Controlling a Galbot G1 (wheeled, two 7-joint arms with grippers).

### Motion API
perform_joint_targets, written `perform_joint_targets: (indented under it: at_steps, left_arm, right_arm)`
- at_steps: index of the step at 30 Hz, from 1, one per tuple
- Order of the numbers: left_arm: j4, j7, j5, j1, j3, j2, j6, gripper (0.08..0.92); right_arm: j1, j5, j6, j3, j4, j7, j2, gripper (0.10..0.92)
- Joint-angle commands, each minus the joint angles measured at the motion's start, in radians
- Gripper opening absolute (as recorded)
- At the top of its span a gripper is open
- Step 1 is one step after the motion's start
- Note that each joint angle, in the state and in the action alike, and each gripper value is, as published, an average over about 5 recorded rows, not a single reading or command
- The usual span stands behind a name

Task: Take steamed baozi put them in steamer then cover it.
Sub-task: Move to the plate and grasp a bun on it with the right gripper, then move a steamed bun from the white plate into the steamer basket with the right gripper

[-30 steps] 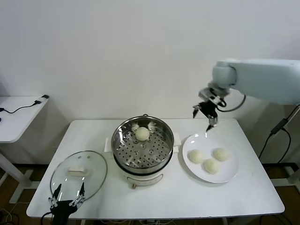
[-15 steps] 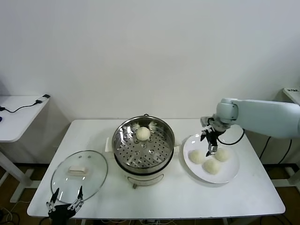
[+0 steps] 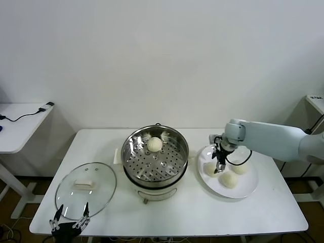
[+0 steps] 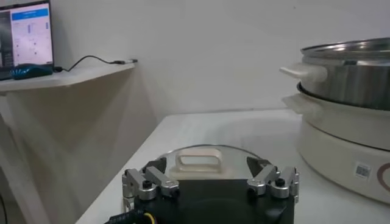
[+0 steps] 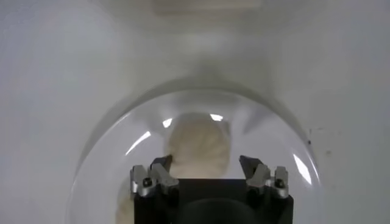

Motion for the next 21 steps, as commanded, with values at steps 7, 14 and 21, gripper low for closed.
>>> perform_joint_targets:
  at_steps: [7, 14, 21]
  left_arm:
    - [-0.006, 0.0, 0.002, 0.002, 0.003, 0.001, 0.001, 0.823]
    - [-0.015, -0.001, 0.0, 0.007, 0.006, 0.001, 0.001, 0.823]
    - [-0.035, -0.001, 0.0, 0.014, 0.007, 0.004, 0.002, 0.823]
  right_arm:
    - [-0.001, -0.004, -0.026, 0.029, -0.016, -0.011, 0.016, 0.558]
    - [0.242, 0.049, 0.023, -0.083, 0.053, -0.119, 0.005, 0.489]
    - [0.634, 0.246, 0.059, -0.202, 0.139, -0.247, 0.036, 0.484]
